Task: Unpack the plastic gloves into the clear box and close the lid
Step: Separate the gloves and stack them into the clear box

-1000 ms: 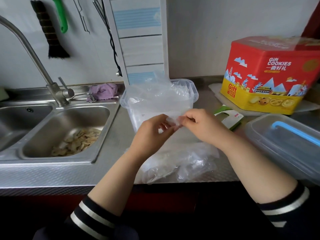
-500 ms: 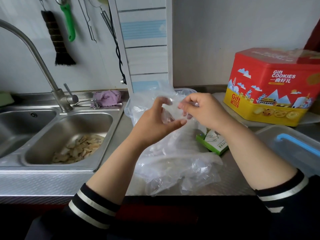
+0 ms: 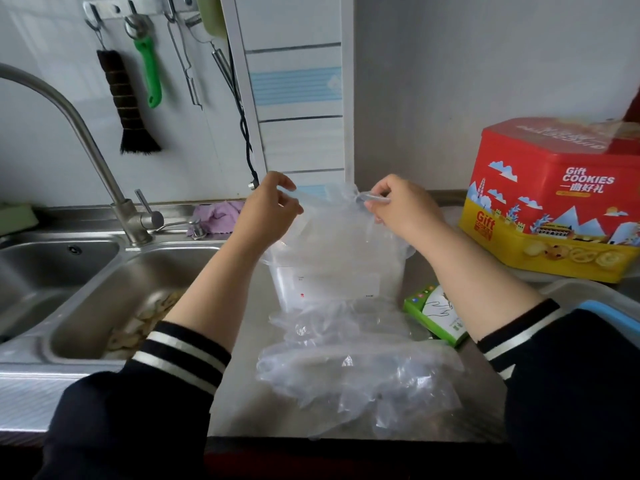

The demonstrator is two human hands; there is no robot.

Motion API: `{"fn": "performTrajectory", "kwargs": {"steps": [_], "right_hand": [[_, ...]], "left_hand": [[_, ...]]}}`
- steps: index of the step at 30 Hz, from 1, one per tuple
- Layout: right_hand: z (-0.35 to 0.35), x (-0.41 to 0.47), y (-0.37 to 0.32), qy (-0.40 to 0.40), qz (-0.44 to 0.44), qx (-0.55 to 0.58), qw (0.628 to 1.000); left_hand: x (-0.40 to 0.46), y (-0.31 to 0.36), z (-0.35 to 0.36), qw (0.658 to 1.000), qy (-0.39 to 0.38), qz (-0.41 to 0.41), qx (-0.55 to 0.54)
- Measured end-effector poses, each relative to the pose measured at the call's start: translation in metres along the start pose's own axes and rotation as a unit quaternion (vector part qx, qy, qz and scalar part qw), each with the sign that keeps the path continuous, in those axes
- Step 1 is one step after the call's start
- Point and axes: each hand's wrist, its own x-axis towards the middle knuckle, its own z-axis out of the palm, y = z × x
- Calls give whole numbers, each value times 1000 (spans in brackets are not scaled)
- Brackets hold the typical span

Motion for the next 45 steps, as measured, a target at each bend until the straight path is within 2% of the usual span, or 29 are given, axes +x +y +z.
{"fn": "performTrajectory", "kwargs": {"steps": [5, 10, 13, 16, 18, 19, 22, 23, 25, 27, 29, 31, 33, 35, 37, 39, 41, 45], "right_hand": [[11, 2, -8, -14, -21, -118, 993], [23, 7, -13, -40, -19, -182, 982], [26, 6, -13, -88, -33, -221, 971], [19, 3, -9, -118, -48, -234, 964], [8, -2, -5, -101, -52, -220, 969], [3, -5, -4, -78, -59, -193, 976], [-9, -32, 2, 13, -125, -18, 992], [-12, -46, 3, 15, -142, 63, 988], [-16, -75, 4, -49, -140, 164, 975], [-14, -102, 8, -112, -128, 132, 977], [-9, -117, 13, -43, -165, 68, 983], [-5, -126, 18, 17, -160, 33, 987], [0, -126, 24, -25, -80, -49, 995], [11, -128, 30, -96, -11, -138, 986], [22, -130, 33, -123, 24, -131, 983], [32, -132, 35, -138, 48, -97, 984], [41, -132, 39, -142, 69, -67, 985], [48, -132, 46, -120, 88, -7, 989]], "left_hand": [[13, -2, 7, 992, 72, 3, 101], [-5, 5, 11, 975, 113, 85, 173], [-24, 14, 17, 981, 65, 116, 142], [-42, 18, 32, 972, -23, 119, 203], [-49, 13, 36, 968, -17, 121, 218], [-52, 10, 35, 967, 15, 145, 207], [-70, 6, 34, 964, 80, 221, 124], [-78, 5, 34, 968, 69, 226, 90], [-94, 3, 35, 974, 38, 218, 43], [-107, -1, 35, 967, 64, 236, 67], [-118, -5, 34, 950, 126, 267, 103], [-130, -8, 35, 943, 138, 276, 122], [-136, -15, 40, 963, 77, 201, 161], [-141, -26, 47, 971, -16, 71, 226], [-141, -33, 52, 963, -83, -12, 255], [-142, -37, 58, 957, -130, -46, 256], [-142, -39, 63, 958, -143, -59, 240], [-138, -36, 59, 980, -82, -51, 174]]}}
